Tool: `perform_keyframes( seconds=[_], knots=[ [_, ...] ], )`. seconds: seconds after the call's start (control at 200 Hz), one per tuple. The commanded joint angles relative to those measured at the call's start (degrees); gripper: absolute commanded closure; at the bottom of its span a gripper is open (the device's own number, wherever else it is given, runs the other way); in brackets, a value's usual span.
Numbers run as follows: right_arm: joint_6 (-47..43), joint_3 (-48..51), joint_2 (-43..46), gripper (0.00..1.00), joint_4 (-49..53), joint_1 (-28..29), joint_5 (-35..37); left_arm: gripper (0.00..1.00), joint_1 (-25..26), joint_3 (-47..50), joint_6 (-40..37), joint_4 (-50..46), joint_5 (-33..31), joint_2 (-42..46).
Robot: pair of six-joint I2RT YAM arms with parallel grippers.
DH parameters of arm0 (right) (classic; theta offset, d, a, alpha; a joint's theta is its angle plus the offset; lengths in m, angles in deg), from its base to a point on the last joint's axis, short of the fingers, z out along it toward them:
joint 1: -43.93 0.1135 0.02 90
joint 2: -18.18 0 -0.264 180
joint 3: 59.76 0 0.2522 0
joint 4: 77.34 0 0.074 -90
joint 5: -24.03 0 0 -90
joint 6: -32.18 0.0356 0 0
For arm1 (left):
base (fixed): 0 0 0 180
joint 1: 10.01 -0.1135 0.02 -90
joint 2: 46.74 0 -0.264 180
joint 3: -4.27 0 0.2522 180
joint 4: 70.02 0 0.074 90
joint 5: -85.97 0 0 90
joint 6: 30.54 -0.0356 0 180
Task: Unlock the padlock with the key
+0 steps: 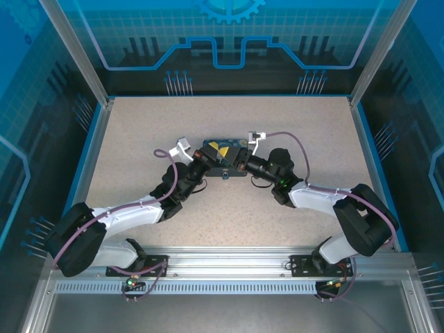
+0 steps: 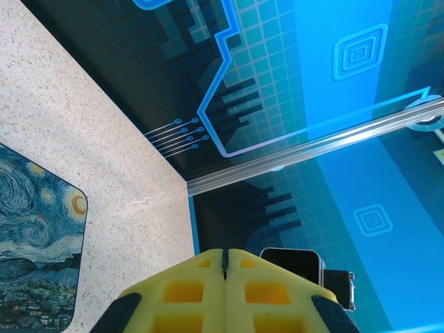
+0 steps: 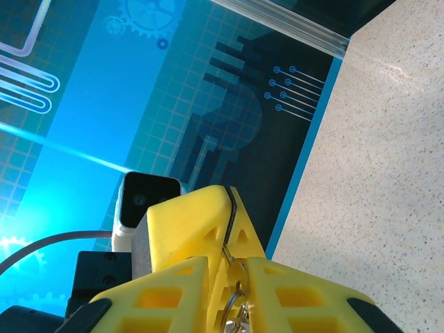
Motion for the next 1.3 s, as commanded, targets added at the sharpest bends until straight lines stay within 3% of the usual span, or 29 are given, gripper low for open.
perform_keyframes(
  seconds=[0.0,0.49,1.296],
  knots=[
    [0.42,0.89,0.05,0.78,-2.63,0.68,0.54,1.0,0.43,-0.51,-0.3,2.78,-1.57,-0.5],
    [0.79,-0.11,-0.65,0.88,-3.22,0.68,0.04,1.0,0.79,-0.55,-0.31,3.69,-1.93,-1.0],
    [1.25,-1.13,-0.92,0.86,-3.34,-0.29,-0.92,1.0,1.12,2.48,1.03,6.01,-2.64,-1.44]
  ],
)
